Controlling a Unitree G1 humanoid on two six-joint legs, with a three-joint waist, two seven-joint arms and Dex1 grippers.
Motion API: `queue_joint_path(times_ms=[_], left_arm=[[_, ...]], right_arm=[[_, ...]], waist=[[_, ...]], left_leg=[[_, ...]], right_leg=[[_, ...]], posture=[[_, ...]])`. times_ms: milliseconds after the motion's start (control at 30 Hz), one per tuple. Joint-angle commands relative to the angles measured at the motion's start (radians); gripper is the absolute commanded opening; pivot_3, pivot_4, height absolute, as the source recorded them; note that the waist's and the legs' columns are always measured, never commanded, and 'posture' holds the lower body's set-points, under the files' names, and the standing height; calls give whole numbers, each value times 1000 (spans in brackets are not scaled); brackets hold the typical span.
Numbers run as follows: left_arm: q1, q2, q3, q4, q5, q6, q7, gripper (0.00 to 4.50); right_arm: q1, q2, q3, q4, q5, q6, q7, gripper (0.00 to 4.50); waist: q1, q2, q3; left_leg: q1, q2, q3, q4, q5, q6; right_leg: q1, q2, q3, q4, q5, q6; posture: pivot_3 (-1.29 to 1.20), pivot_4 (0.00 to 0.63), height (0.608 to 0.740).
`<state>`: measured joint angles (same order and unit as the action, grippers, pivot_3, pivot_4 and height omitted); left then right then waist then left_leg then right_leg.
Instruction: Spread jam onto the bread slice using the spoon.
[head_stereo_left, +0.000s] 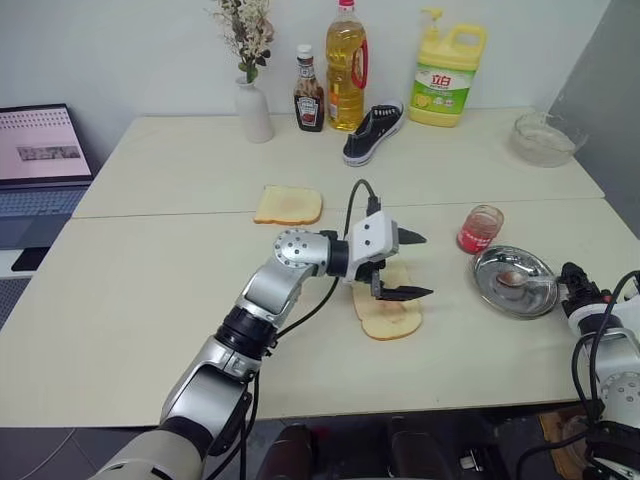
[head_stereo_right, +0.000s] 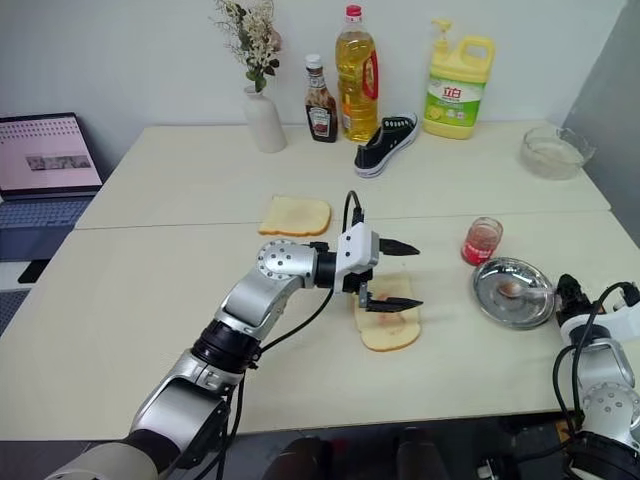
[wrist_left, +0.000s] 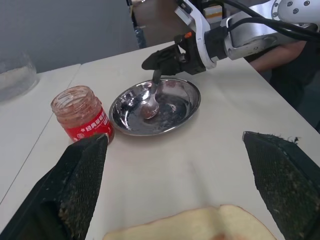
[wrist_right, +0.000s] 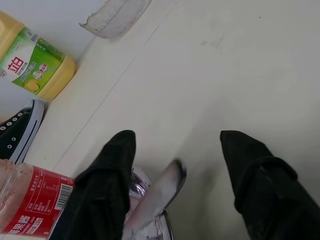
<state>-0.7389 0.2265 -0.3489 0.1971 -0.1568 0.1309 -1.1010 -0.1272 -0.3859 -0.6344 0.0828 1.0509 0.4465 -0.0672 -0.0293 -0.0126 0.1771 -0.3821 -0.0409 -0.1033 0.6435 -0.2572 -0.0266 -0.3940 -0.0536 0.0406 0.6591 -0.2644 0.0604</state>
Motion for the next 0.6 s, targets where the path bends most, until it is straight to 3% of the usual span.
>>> queue_joint_path(times_ms=[33, 67, 200, 333, 467, 600], left_arm=[[4, 3, 25, -45, -19, 2, 10, 4500], [6, 5, 27, -49, -20, 4, 12, 4500], [17, 26, 41, -70, -27, 22, 11, 4500], [24, 99, 100, -85, -60, 81, -8, 4500], [-10, 257, 206, -17, -111, 217, -40, 4500], [5, 440, 250, 40, -114, 260, -138, 4500]], right_arm=[[-1, -12, -41, -56, 14, 13, 2, 4167], [3, -13, -47, -69, 19, 21, -2, 4479], [39, -32, -79, -142, 31, 53, -26, 4479], [139, -140, -82, -273, -34, 104, 1, 4479], [317, -407, 54, -534, -157, 194, 242, 4479], [416, -590, 72, -722, -84, 284, 489, 4479]], waist=[[0, 0, 0], [0, 0, 0], [0, 0, 0], [0, 4, 0], [-17, 6, 0], [-24, 0, 4]], left_leg=[[0, 0, 0, 0, 0, 0], [0, 0, 0, 0, 0, 0], [0, 0, 0, 0, 0, 0], [0, 0, -1, 0, 0, 0], [0, -1, 0, -1, 0, 0], [2, 1, -2, 0, 0, 0]], right_leg=[[0, 0, 0, 0, 0, 0], [0, 0, 0, 0, 0, 0], [0, 0, 0, 0, 0, 0], [0, 0, 0, 0, 0, 0], [-2, 0, 2, 1, -3, 5], [0, 7, -2, 1, -3, 4]], posture=[[0, 150, 740], [0, 150, 740], [0, 150, 740], [0, 150, 740], [0, 150, 740], [0, 150, 740]])
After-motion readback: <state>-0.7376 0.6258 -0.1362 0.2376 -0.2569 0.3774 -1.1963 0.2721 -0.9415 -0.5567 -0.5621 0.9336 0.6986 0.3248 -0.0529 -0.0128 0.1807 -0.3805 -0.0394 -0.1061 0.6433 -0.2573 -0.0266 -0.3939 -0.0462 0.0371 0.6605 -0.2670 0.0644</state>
